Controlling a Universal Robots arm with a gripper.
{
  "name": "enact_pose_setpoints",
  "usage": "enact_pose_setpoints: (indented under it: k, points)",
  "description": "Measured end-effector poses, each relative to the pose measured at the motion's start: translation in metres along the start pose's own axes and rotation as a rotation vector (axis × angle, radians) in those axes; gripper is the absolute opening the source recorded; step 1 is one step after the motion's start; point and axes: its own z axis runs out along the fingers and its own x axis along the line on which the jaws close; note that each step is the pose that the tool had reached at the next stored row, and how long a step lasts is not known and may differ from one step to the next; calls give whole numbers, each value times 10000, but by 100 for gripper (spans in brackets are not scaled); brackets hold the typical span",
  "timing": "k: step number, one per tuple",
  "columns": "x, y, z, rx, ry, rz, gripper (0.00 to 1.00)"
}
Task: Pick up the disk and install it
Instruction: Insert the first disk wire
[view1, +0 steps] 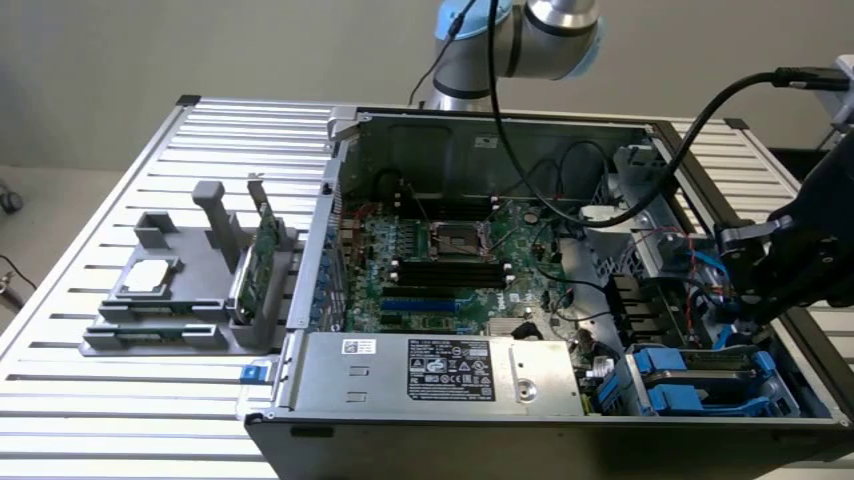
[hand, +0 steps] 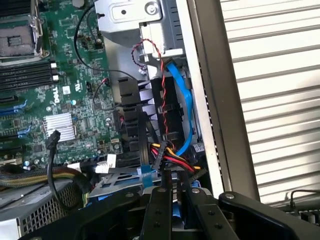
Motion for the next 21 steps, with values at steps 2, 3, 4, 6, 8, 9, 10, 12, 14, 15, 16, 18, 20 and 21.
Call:
enact_pose_setpoints:
  k: [2, 3, 4, 6, 8, 9, 10, 12, 14, 15, 16, 18, 20, 21]
  points:
    - [-1, 1, -1, -47, -9, 152, 19]
    - [-1, 1, 0, -50, -26, 283, 19]
    - [-1, 0, 0, -46, -47, 426, 19]
    - [-1, 0, 0, -25, -93, 739, 19]
    - [-1, 0, 0, 0, -146, 1089, 19]
    - [-1, 0, 1, 11, -171, 1263, 19]
    - [-1, 0, 1, 23, -196, 1429, 19]
    - [-1, 0, 1, 49, -249, 1776, 19]
    - [-1, 0, 2, 73, -303, 2138, 19]
    - [-1, 0, 2, 85, -328, 2305, 19]
    - [-1, 0, 2, 99, -354, 2478, 19]
    - [-1, -1, 5, 121, -407, 2837, 19]
    - [0, -1, 7, 144, -455, 3154, 19]
    - [0, -1, 9, 155, -475, 3297, 19]
